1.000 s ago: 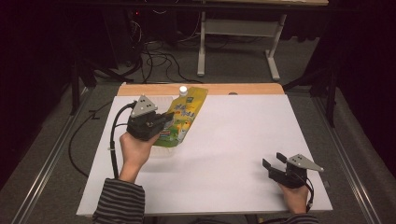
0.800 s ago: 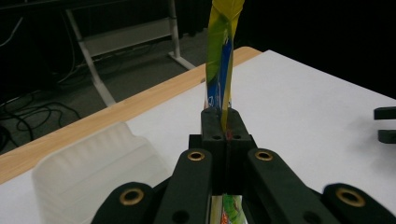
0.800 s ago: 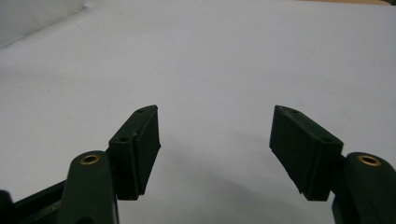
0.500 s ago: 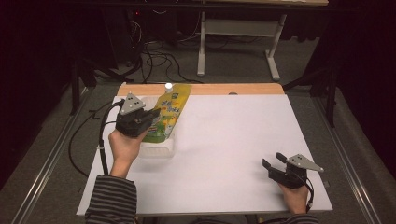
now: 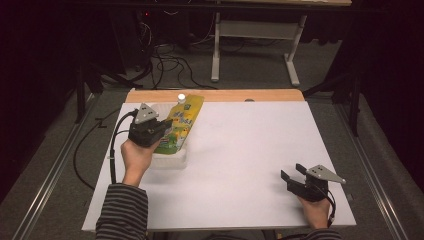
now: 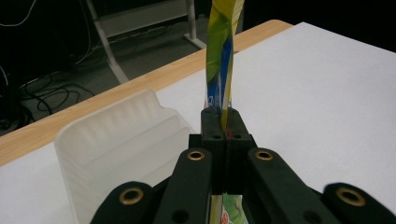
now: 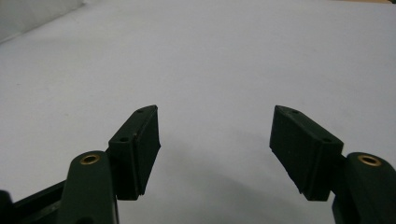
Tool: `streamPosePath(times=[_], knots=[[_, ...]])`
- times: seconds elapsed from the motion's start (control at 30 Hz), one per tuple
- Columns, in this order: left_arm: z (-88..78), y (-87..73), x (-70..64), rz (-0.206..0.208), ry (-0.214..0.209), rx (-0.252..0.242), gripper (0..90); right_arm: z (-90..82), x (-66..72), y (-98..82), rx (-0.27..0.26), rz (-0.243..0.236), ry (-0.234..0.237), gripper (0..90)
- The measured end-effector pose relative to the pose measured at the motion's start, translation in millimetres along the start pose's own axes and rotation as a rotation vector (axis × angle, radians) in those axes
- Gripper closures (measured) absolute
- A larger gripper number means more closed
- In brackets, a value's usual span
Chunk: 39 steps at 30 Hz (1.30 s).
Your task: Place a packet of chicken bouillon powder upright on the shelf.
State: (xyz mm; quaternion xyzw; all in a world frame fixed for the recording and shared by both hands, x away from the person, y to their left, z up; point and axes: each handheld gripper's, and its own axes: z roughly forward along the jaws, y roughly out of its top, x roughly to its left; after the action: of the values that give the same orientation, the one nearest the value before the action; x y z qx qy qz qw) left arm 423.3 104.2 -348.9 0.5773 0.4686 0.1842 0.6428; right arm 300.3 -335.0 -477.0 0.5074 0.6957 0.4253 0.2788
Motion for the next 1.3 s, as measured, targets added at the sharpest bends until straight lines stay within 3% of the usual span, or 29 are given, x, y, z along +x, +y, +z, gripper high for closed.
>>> streamPosePath(times=[0.2,0.43,0.67,0.8,0.87,1.03,1.1,1.27,1.3], knots=[[3.3,-9.2,3.6,0.026,0.003,0.017,90.0,-0.1,0.1,-0.1,-0.001,0.000,0.000,33.7],[0.7,-14.2,11.9,0.001,0.019,0.043,89.3,-0.3,0.3,-0.2,-0.002,0.000,-0.001,33.7],[-5.9,-12.2,19.6,-0.008,0.075,0.115,86.1,-0.3,1.3,-0.2,-0.004,-0.009,-0.007,33.7],[-5.1,-18.9,22.9,0.011,0.112,0.209,83.8,0.0,0.9,-0.1,-0.002,-0.014,-0.004,33.7],[-4.2,-21.8,23.0,0.017,0.116,0.230,83.8,-0.3,1.1,-0.3,-0.004,-0.009,-0.007,33.7],[-3.5,-20.9,22.6,-0.007,0.113,0.237,89.4,-0.3,1.1,-0.2,-0.004,-0.011,-0.007,33.7],[-4.3,-22.0,21.3,0.006,0.112,0.237,89.9,-0.4,1.2,-0.3,-0.004,-0.009,-0.007,33.7],[-3.7,-25.9,18.0,0.033,0.096,0.204,90.0,-0.9,1.5,-0.4,-0.004,-0.002,-0.006,33.6],[-2.8,-27.6,17.6,0.026,0.085,0.177,90.0,-0.9,1.5,-0.4,-0.005,-0.003,-0.006,33.7]])
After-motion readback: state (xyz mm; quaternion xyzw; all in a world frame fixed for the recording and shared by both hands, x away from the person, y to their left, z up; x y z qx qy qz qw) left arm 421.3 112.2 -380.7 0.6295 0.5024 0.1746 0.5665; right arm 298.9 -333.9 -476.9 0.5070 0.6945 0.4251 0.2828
